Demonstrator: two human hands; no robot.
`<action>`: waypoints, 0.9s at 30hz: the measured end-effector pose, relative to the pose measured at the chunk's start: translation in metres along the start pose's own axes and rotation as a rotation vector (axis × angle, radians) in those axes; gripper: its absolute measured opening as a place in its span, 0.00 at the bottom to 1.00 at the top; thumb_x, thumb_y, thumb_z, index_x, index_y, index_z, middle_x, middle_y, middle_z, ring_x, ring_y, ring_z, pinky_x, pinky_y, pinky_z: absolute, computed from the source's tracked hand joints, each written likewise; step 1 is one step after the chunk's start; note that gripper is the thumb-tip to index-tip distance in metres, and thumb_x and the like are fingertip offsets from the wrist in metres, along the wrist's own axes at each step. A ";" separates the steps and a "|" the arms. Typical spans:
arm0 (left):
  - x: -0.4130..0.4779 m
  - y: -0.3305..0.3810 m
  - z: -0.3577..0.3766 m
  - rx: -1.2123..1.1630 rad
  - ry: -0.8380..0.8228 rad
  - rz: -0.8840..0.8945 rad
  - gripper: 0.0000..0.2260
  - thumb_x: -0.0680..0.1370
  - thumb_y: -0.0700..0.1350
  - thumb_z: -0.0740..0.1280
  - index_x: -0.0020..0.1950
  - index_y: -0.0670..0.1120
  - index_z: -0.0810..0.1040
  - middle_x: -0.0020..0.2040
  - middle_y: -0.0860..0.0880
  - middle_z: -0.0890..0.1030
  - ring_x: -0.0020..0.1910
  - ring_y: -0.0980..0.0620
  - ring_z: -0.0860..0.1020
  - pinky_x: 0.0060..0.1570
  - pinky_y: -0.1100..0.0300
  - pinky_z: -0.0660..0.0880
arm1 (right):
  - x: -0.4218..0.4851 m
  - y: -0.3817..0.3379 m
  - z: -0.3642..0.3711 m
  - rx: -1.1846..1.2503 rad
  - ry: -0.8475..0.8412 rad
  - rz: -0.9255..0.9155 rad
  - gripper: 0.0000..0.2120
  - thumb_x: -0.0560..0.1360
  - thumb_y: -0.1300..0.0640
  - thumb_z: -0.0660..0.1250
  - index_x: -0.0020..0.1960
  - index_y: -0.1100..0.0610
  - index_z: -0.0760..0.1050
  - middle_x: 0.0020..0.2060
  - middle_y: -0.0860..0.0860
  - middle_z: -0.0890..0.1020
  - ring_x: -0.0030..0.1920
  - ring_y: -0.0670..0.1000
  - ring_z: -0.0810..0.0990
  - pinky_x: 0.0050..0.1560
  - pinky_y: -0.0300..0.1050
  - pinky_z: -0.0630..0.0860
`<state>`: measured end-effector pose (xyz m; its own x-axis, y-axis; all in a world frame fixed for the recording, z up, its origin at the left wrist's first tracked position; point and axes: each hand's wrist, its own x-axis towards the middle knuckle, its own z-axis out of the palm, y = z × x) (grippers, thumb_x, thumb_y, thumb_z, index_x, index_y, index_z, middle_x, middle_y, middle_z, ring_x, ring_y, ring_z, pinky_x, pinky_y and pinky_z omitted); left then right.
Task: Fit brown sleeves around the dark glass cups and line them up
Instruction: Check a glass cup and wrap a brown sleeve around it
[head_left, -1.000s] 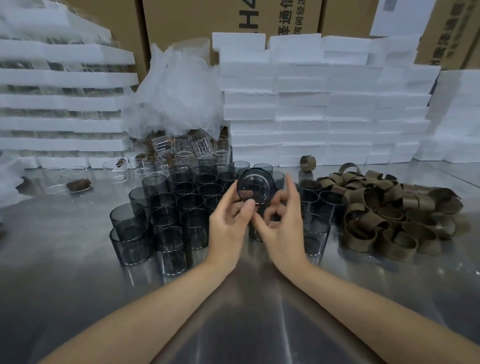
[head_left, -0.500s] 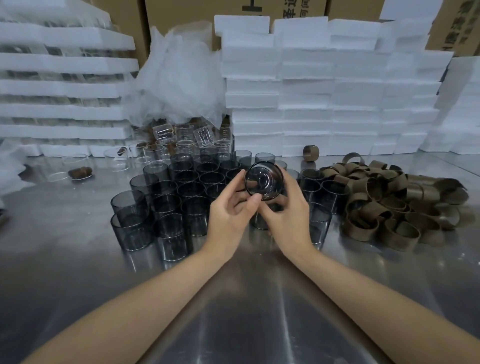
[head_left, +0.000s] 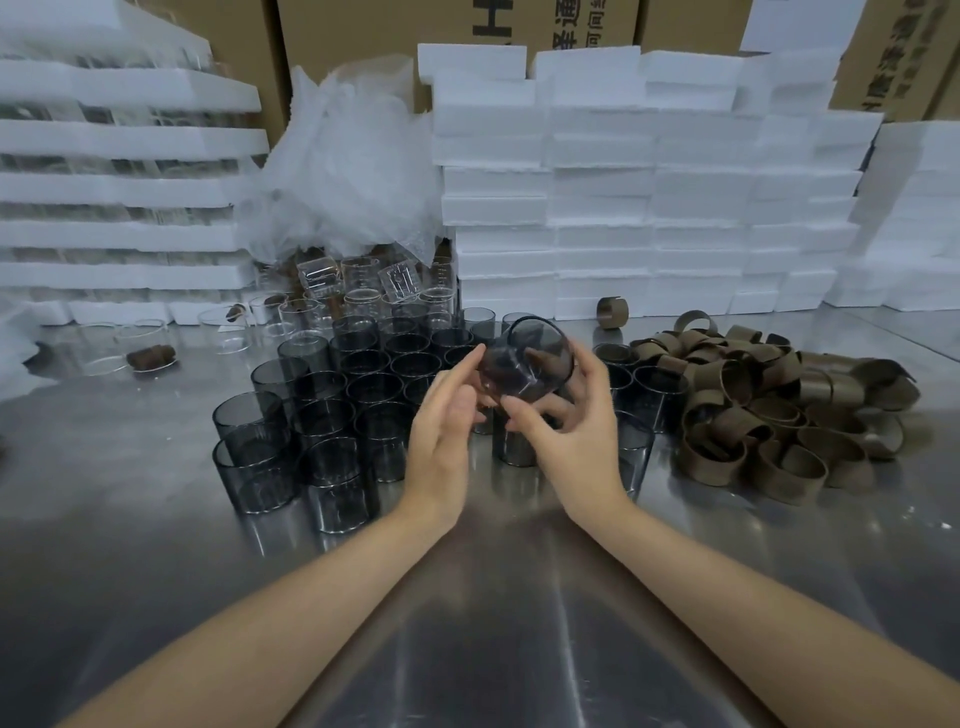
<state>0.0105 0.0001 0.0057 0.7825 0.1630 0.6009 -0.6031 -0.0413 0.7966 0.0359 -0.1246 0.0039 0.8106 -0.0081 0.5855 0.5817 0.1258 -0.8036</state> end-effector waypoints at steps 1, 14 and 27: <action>0.000 0.000 -0.001 0.033 0.003 0.031 0.25 0.77 0.64 0.56 0.67 0.53 0.73 0.54 0.46 0.75 0.51 0.59 0.75 0.51 0.64 0.71 | -0.001 -0.001 -0.001 0.107 0.000 0.055 0.29 0.71 0.61 0.74 0.66 0.47 0.65 0.54 0.48 0.81 0.33 0.51 0.81 0.36 0.43 0.79; -0.008 0.001 0.002 0.295 -0.115 0.313 0.27 0.81 0.62 0.50 0.77 0.52 0.55 0.75 0.57 0.61 0.75 0.51 0.59 0.73 0.59 0.56 | -0.007 -0.019 -0.003 0.868 -0.341 0.755 0.30 0.75 0.39 0.59 0.63 0.63 0.75 0.55 0.58 0.83 0.24 0.43 0.74 0.16 0.28 0.64; -0.006 0.001 0.002 0.353 -0.116 0.279 0.29 0.80 0.59 0.55 0.76 0.43 0.60 0.74 0.51 0.65 0.73 0.54 0.61 0.72 0.64 0.55 | -0.007 -0.032 0.001 1.012 -0.236 0.861 0.34 0.78 0.39 0.56 0.66 0.69 0.70 0.61 0.64 0.79 0.25 0.45 0.76 0.24 0.32 0.74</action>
<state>0.0050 -0.0025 0.0031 0.6222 -0.0123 0.7827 -0.7189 -0.4047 0.5651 0.0113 -0.1281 0.0259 0.7999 0.5996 0.0252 -0.4894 0.6760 -0.5510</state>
